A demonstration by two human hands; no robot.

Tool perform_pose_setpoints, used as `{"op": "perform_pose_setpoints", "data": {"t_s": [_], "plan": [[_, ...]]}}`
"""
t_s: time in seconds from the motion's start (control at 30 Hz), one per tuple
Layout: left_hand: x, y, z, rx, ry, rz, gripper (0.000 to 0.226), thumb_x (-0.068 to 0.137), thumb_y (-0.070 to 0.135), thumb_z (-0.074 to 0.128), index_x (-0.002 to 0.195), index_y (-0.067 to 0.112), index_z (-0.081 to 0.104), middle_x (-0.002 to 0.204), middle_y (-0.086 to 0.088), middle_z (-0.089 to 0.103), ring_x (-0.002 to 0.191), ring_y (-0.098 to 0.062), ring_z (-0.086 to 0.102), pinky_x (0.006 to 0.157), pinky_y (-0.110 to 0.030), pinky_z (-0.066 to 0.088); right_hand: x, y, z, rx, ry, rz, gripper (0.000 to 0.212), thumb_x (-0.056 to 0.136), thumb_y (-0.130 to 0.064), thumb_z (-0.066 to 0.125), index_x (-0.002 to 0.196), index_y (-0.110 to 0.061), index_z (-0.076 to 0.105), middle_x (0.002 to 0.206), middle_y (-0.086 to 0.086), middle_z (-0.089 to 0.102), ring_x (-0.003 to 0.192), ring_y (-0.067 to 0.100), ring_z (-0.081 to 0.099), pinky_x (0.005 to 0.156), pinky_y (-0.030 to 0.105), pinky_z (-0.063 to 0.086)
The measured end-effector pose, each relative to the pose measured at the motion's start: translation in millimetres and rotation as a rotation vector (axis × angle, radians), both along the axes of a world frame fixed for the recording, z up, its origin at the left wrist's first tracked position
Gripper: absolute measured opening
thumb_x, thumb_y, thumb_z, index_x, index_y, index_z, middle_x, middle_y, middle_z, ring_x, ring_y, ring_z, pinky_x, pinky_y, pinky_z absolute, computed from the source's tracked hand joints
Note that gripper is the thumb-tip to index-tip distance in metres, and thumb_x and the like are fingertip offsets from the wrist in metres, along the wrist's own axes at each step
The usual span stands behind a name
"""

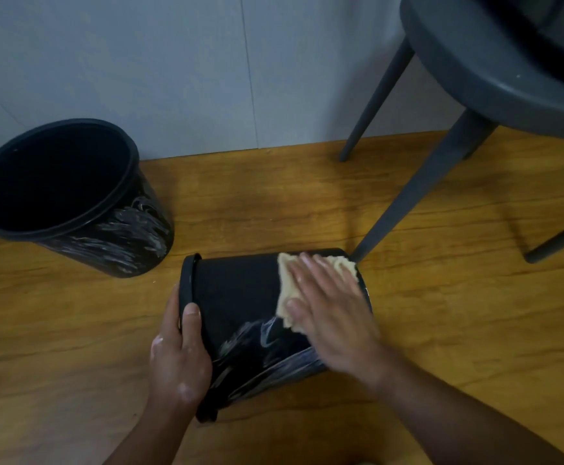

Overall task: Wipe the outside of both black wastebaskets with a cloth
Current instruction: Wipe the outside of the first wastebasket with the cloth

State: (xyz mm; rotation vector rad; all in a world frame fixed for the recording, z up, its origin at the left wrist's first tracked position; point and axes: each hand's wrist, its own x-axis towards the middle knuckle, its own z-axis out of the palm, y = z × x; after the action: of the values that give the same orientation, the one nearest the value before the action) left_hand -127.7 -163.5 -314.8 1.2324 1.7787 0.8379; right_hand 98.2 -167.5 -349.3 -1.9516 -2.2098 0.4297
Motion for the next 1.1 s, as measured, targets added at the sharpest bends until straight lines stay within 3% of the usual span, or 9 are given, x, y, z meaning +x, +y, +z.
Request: {"op": "perform_pose_setpoints", "data": {"t_s": [0.2, 0.3, 0.47, 0.6, 0.67, 0.77, 0.9, 1.0, 1.1], "plan": [[5, -5, 4, 0.000, 0.014, -0.009, 0.048, 0.105, 0.046, 0.029, 0.153, 0.043, 0.032, 0.120, 0.003, 0.064, 0.108, -0.021, 0.063, 0.094, -0.045, 0.053, 4, -16, -11, 0.106, 0.084, -0.186, 0.058, 0.108, -0.050, 0.018, 0.160, -0.027, 0.026, 0.167, -0.007, 0.022, 0.155, 0.011, 0.010, 0.126, 0.047, 0.009], [4, -4, 2, -0.009, 0.024, 0.001, 0.048, 0.104, 0.049, 0.029, 0.151, 0.045, 0.033, 0.119, 0.002, 0.066, 0.107, -0.022, 0.063, 0.093, -0.047, 0.053, -29, -38, -10, 0.098, 0.159, -0.161, 0.057, 0.108, -0.047, 0.021, 0.162, -0.029, 0.017, 0.170, -0.006, 0.012, 0.156, 0.015, 0.002, 0.125, 0.044, -0.004], [-1, 2, 0, -0.022, -0.006, 0.005, 0.050, 0.103, 0.051, 0.031, 0.151, 0.041, 0.035, 0.125, 0.006, 0.065, 0.117, -0.021, 0.060, 0.100, -0.049, 0.050, -29, -47, -14, 0.068, 0.103, 0.009, 0.061, 0.107, -0.054, 0.019, 0.162, -0.033, 0.004, 0.171, -0.010, -0.003, 0.156, 0.012, -0.009, 0.125, 0.044, -0.007], [1, 4, 4, -0.009, -0.027, 0.002, 0.045, 0.105, 0.044, 0.032, 0.149, 0.041, 0.040, 0.114, 0.017, 0.063, 0.110, -0.014, 0.060, 0.095, -0.041, 0.050, 21, -15, -17, 0.052, 0.119, -0.207, 0.061, 0.107, -0.058, 0.011, 0.162, -0.033, 0.014, 0.169, -0.011, 0.009, 0.155, 0.007, -0.002, 0.126, 0.049, 0.010], [3, 3, 4, -0.006, -0.031, 0.012, 0.046, 0.106, 0.042, 0.032, 0.151, 0.038, 0.040, 0.113, 0.012, 0.063, 0.107, -0.015, 0.059, 0.090, -0.037, 0.048, 23, -14, -18, 0.066, 0.117, -0.240, 0.062, 0.107, -0.057, 0.010, 0.161, -0.029, 0.021, 0.169, -0.007, 0.016, 0.156, 0.011, 0.003, 0.124, 0.051, 0.017], [4, 2, 3, -0.015, -0.032, 0.023, 0.047, 0.105, 0.043, 0.032, 0.152, 0.038, 0.037, 0.116, 0.007, 0.063, 0.109, -0.019, 0.060, 0.092, -0.040, 0.049, 7, -23, -17, 0.120, 0.067, -0.265, 0.062, 0.107, -0.053, 0.009, 0.160, -0.025, 0.025, 0.168, -0.003, 0.020, 0.157, 0.016, 0.006, 0.125, 0.054, 0.013], [5, 3, 4, -0.018, -0.026, 0.027, 0.043, 0.106, 0.042, 0.031, 0.148, 0.042, 0.041, 0.103, 0.023, 0.062, 0.103, -0.016, 0.061, 0.086, -0.037, 0.049, -21, -27, -6, 0.067, 0.089, -0.123, 0.059, 0.108, -0.051, 0.012, 0.162, -0.028, 0.016, 0.170, -0.006, 0.009, 0.156, 0.015, -0.002, 0.125, 0.052, 0.003], [5, 3, 5, -0.010, -0.021, 0.027, 0.040, 0.107, 0.040, 0.031, 0.143, 0.040, 0.047, 0.096, 0.022, 0.062, 0.091, -0.006, 0.063, 0.074, -0.030, 0.048, -51, -34, -1, 0.061, 0.059, 0.036, 0.062, 0.106, -0.051, 0.024, 0.162, -0.028, 0.012, 0.171, -0.005, 0.006, 0.156, 0.017, -0.005, 0.124, 0.050, 0.000], [3, 3, 6, -0.006, -0.038, 0.020, 0.039, 0.106, 0.041, 0.032, 0.141, 0.043, 0.049, 0.097, 0.019, 0.066, 0.094, -0.004, 0.063, 0.081, -0.036, 0.052, -53, -36, -2, 0.071, -0.001, 0.176, 0.063, 0.106, -0.051, 0.031, 0.162, -0.028, 0.014, 0.170, -0.003, 0.009, 0.157, 0.018, 0.000, 0.126, 0.050, 0.002]]}}
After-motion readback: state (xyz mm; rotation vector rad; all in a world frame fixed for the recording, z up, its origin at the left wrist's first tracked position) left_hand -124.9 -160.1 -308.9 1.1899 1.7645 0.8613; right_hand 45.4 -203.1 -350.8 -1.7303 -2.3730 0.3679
